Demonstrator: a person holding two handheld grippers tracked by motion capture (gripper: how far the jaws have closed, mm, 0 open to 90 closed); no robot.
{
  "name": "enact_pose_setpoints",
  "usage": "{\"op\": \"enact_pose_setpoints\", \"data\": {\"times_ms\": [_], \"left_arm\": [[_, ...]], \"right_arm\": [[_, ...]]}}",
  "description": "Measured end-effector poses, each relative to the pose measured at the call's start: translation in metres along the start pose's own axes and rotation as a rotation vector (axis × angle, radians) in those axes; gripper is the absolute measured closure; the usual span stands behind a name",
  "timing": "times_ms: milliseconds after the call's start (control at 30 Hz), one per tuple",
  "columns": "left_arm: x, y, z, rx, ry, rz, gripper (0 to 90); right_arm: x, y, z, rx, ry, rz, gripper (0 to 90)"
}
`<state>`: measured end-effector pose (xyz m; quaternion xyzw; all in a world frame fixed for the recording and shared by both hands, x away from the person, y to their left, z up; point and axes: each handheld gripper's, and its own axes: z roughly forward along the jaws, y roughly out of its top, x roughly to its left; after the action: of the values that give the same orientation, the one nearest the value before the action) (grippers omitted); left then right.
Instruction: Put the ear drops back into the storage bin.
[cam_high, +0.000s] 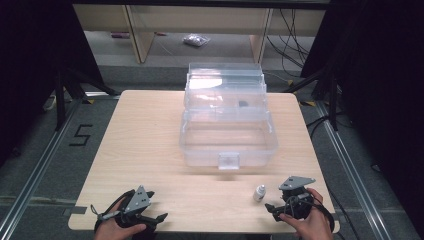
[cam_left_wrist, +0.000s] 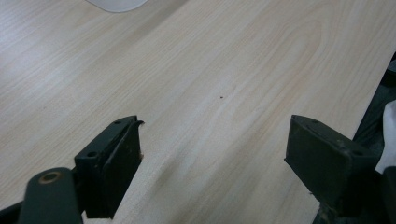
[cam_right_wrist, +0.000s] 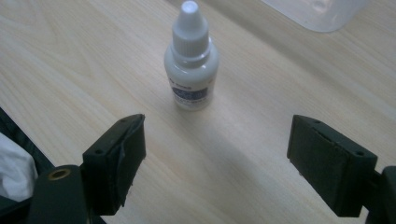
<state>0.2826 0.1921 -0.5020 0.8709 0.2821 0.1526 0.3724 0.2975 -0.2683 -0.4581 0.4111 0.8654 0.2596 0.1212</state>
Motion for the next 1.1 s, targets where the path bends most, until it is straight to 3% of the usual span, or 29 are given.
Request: {"op": "enact_pose_setpoints", "data": {"times_ms": [233,267,333,433,533,867,1067,1100], "left_arm": [[-0.001,0.0,0.0,-0.004,0.002,-0.016,17.7],[-0.001,0.0,0.0,-0.005,0.002,-0.013,17.7],[-0.001,0.0,0.0,-0.006,0.002,-0.009,17.7],[-0.002,-0.001,0.0,-0.006,0.003,-0.015,17.7],[0.001,0.0,0.0,0.003,0.002,0.003,17.7],[-0.001,0.0,0.0,-0.004,0.002,0.002,17.7],[-0.001,0.0,0.0,-0.003,0.001,0.006,17.7],[-0.002,0.0,0.0,-0.009,-0.002,0.0,17.7]], "right_arm": [[0.0,0.014,0.001,0.021,-0.005,-0.048,20.3],[0.001,0.015,0.001,0.019,-0.006,-0.037,20.4],[-0.001,0.02,0.002,0.019,-0.014,-0.078,20.4],[-0.001,0.025,0.002,0.036,-0.008,-0.093,20.3],[-0.001,0.03,0.004,0.052,0.005,-0.091,20.5],[0.004,0.044,0.011,0.093,0.01,-0.118,21.9],[0.006,0.052,0.017,0.134,0.014,-0.177,26.2],[0.006,0.053,0.017,0.144,0.016,-0.167,26.8]]}}
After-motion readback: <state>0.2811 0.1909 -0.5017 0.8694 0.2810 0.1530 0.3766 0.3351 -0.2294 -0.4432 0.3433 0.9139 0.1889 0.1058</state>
